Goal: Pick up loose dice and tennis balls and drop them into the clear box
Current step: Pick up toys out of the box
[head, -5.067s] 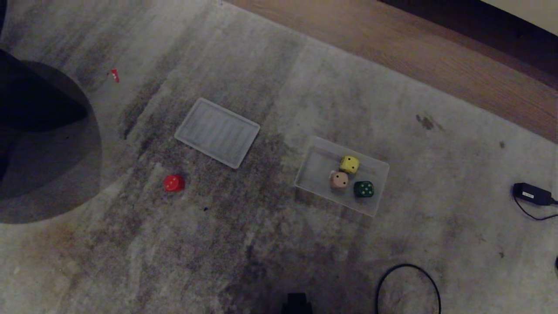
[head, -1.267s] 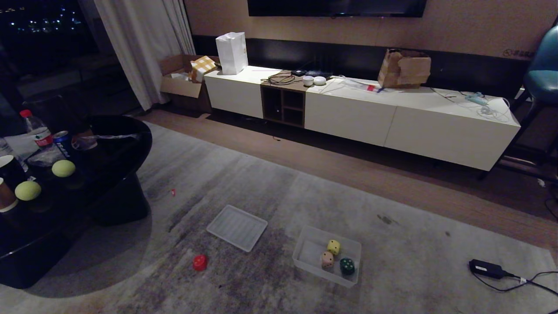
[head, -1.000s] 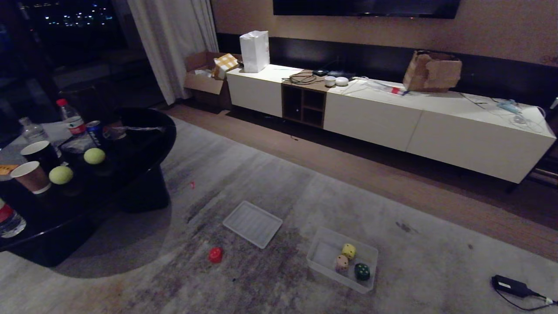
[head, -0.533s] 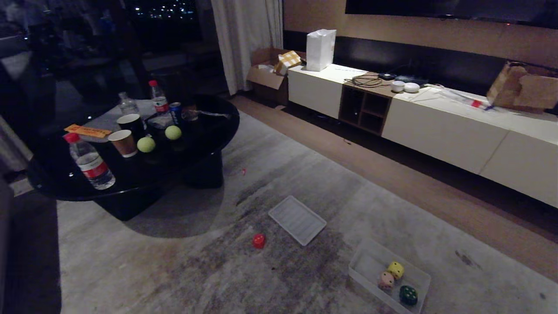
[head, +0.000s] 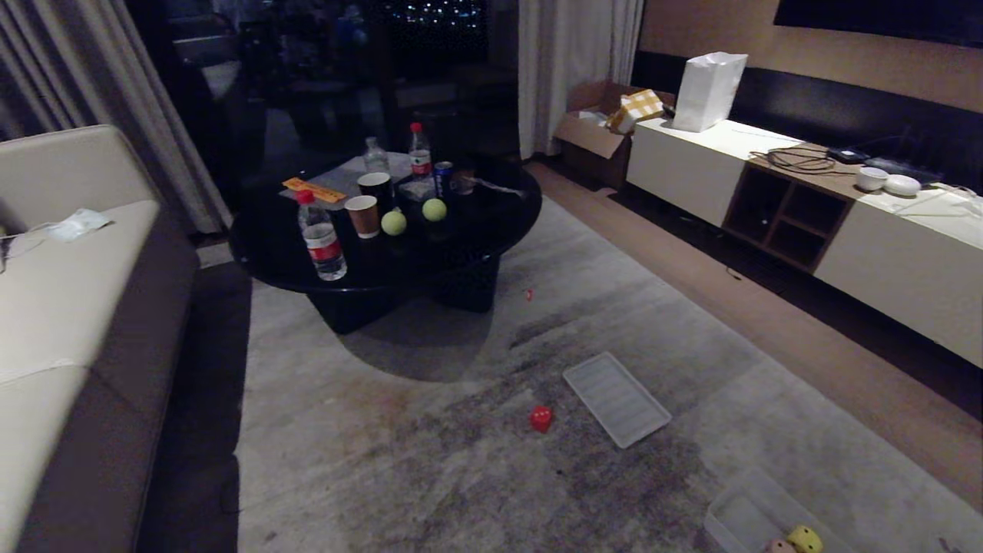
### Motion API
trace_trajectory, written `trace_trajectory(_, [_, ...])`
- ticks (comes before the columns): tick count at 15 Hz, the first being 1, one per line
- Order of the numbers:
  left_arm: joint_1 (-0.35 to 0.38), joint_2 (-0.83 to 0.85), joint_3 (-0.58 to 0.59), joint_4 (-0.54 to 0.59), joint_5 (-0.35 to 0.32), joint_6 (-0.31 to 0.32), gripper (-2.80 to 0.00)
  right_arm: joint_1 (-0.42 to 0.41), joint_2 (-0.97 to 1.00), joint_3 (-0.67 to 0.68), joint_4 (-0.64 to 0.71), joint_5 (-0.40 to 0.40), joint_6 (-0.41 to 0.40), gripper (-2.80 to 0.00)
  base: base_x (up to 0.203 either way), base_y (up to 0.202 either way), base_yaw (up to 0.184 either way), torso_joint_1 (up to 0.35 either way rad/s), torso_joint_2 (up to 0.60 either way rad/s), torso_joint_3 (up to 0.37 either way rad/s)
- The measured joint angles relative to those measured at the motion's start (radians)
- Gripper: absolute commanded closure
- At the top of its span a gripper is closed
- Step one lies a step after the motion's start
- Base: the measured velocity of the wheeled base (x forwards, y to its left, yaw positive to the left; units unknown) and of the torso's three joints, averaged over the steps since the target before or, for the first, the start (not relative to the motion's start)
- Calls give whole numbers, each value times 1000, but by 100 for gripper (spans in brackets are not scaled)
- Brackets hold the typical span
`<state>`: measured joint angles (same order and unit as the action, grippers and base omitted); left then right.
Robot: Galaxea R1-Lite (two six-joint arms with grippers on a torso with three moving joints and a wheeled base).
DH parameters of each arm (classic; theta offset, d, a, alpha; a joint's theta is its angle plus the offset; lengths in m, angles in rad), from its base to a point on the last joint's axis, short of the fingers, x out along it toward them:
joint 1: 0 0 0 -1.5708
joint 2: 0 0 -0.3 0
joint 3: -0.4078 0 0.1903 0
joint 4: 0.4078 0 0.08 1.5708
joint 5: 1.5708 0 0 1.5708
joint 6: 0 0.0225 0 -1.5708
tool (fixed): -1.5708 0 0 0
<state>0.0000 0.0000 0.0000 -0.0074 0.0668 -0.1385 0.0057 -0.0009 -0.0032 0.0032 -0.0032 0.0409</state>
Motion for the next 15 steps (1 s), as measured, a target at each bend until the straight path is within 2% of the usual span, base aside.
trace_trajectory(5, [0,0,0,0,0,-1,0,0,0,0,-1,0,0,0,1,-7,149,3,3,3])
trace_trajectory(15, [0,0,0,0,0,-1,0,0,0,0,-1,0,-1,0,0,0,5,0,0,0])
